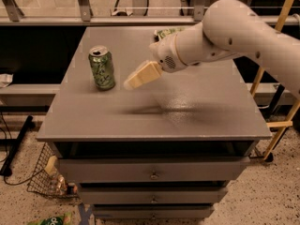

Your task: Knock green can over

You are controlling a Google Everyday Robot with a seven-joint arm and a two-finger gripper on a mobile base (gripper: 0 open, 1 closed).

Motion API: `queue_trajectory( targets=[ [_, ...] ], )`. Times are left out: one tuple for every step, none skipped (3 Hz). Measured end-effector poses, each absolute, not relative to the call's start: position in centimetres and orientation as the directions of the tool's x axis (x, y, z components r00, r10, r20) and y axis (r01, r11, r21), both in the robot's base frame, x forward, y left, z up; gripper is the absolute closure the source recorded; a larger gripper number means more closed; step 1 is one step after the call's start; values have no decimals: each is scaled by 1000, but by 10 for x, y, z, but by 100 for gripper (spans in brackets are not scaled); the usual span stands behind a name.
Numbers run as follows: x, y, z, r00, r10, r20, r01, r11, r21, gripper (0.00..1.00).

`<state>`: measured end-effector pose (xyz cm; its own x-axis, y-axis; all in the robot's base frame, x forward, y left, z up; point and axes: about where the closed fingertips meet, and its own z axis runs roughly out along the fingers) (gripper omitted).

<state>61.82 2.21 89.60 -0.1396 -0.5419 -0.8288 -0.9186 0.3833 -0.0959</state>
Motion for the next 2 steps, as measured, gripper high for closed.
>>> queue_trajectory(
  targets=[
    [634, 49, 885, -133, -499, -856, -917, 389, -85, 0],
    [641, 83, 879, -113, -451, -885, -935, 350, -59, 0]
  ],
)
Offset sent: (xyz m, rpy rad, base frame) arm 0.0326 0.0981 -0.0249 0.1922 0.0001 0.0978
